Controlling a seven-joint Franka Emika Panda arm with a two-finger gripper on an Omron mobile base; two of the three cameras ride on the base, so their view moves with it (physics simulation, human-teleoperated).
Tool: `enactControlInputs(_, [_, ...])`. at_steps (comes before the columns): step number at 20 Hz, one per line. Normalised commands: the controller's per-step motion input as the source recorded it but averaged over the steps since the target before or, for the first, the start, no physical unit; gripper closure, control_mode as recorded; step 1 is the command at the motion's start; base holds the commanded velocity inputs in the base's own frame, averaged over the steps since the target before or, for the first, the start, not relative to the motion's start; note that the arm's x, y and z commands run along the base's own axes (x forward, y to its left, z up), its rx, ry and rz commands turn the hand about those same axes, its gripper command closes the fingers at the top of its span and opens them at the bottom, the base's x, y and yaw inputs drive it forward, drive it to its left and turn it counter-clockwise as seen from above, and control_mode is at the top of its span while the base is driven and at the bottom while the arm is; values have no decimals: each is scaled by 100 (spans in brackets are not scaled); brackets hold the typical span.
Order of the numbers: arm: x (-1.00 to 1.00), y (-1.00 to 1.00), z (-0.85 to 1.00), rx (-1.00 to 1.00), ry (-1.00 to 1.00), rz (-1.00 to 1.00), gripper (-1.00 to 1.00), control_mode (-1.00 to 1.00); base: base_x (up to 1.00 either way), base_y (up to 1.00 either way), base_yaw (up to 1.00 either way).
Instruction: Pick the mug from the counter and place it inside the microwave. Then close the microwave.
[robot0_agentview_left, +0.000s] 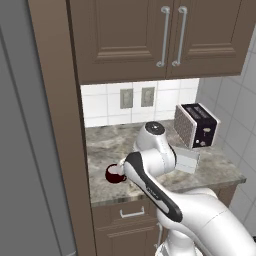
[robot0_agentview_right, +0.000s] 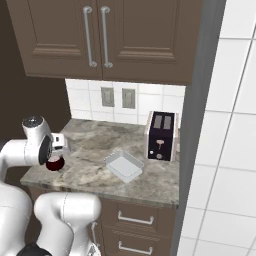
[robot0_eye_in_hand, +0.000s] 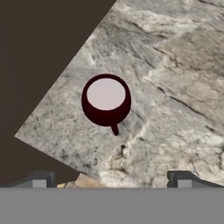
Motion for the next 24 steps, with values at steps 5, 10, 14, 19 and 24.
enactControlInputs(5, [0, 5, -16, 0, 0, 0, -100, -100, 0, 0, 0])
enactControlInputs(10, [0, 0, -18, 0, 0, 0, -100, -100, 0, 0, 0])
enactControlInputs(14, [0, 0, -21, 0, 0, 0, -100, -100, 0, 0, 0])
enactControlInputs(19, [0, 0, -7, 0, 0, 0, -100, -100, 0, 0, 0])
enactControlInputs(24, [0, 0, 0, 1, -8, 0, -100, -100, 0, 0, 0])
